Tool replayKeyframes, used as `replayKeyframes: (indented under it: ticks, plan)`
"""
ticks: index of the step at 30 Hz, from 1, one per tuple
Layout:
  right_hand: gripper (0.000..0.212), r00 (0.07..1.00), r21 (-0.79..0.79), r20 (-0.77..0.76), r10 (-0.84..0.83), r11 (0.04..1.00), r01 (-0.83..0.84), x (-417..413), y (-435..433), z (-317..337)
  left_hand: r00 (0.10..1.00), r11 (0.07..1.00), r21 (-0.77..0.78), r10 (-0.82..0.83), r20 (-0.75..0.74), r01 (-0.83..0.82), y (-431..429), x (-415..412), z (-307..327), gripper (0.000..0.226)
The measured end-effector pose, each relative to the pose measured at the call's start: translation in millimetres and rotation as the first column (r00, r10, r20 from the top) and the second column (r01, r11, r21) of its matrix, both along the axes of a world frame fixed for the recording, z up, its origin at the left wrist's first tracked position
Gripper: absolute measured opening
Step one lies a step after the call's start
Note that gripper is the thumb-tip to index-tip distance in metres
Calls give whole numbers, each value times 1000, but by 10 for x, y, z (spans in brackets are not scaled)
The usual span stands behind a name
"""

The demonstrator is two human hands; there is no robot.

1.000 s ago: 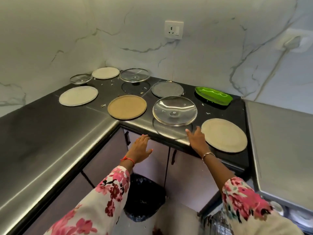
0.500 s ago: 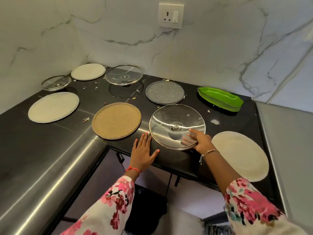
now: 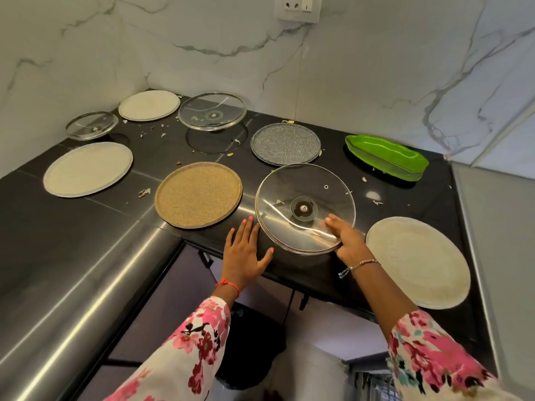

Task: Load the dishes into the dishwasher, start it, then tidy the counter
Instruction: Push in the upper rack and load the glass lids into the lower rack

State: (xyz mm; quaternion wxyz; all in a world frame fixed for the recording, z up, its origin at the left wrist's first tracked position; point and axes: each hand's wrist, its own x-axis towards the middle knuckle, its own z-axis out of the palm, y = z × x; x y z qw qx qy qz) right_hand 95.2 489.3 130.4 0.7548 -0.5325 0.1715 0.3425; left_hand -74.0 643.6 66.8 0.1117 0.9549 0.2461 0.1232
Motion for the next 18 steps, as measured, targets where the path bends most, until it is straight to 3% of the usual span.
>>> replayKeyframes:
  ticks: [5, 9, 12, 14, 18]
  plan:
    - [18, 996, 21, 59, -62, 998, 61, -200, -124, -94, 990, 992, -125, -46, -132, 30, -67, -69, 121, 93]
    - [21, 985, 25, 90, -146, 989, 145, -539, -368, -91, 987, 979, -196, -76, -139, 48, -312, -381, 105, 98]
    - [30, 979, 18, 106, -176, 984, 175, -954, -697, 16, 984, 976, -200, -115, -139, 86, -609, -869, 21, 114]
    - [21, 981, 44, 118, -151, 988, 147, -1276, -970, 60, 979, 976, -199, -124, -159, 91, -820, -1216, -76, 119]
    - [16, 974, -50, 195, -118, 990, 130, -2077, -1653, 0, 974, 968, -234, -133, -183, 88, -1370, -2048, -285, 121]
